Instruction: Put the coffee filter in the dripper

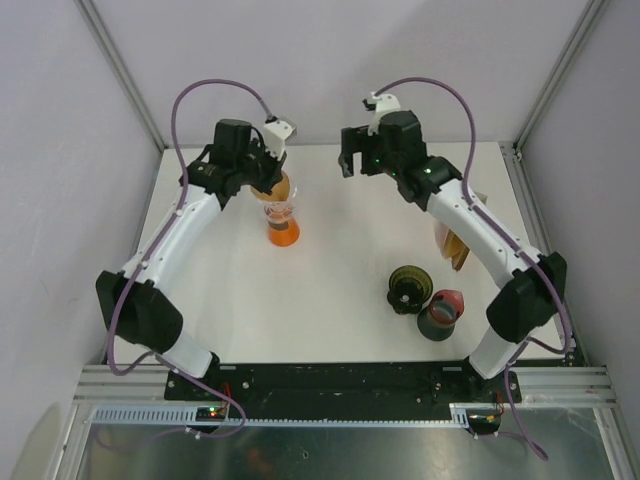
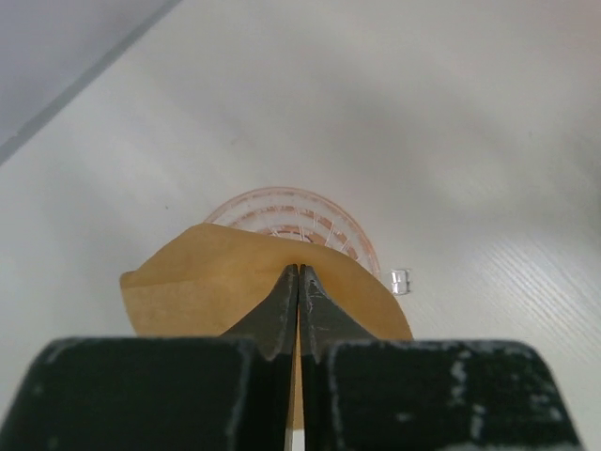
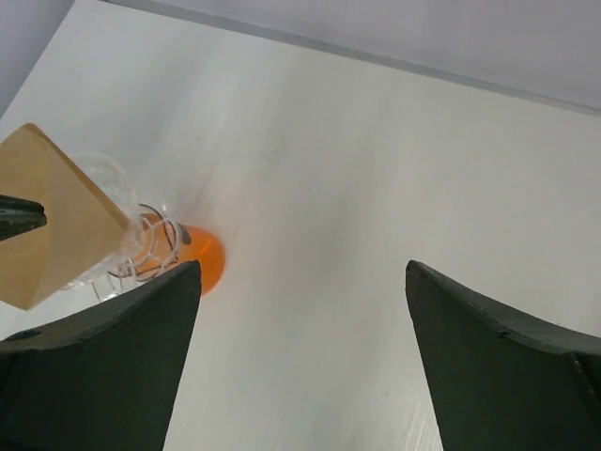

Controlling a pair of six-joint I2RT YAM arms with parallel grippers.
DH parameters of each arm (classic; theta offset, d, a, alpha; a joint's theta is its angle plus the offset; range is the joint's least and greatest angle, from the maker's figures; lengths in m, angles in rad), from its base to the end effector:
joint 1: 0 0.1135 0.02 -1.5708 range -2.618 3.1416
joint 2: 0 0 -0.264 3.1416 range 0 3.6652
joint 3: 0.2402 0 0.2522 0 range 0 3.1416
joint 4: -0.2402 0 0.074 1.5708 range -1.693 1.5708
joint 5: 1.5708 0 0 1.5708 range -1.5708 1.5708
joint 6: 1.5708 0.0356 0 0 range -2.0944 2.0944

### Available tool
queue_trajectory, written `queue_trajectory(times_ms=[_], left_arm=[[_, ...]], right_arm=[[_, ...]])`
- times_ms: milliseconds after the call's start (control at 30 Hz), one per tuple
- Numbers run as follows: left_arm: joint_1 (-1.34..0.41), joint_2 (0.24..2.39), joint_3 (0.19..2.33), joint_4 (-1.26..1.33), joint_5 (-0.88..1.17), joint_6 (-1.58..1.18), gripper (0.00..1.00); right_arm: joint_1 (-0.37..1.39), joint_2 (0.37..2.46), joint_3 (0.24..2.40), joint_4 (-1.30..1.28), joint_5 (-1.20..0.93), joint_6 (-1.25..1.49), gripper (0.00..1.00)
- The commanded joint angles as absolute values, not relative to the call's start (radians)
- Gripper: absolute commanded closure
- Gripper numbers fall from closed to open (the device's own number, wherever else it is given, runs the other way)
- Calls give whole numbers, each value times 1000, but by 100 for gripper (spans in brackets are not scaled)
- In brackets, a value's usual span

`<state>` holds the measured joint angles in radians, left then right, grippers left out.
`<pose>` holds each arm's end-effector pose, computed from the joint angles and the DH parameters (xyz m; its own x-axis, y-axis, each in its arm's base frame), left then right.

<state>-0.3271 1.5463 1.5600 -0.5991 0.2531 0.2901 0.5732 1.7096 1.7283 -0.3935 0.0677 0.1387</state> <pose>0.3267 -0.1203 0.3808 -0.3558 0.4132 -0.8382 0.6371 0.7635 0.1058 0.3393 0.2161 0.3994 -0.3721 -0.0760 -0.9251 -0.4410 0.8915 0.1041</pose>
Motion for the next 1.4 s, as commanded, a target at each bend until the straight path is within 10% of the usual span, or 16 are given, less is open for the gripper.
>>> queue_trajectory(times_ms=[0,1367], left_arm=[[-327,1572,1611,-631,209,339,100],[-321,1721,1569,-635,260,321,100]], right_arm=[[547,1604,1634,-308,76,167,5],[507,1586,1506,-322,57,164,4]])
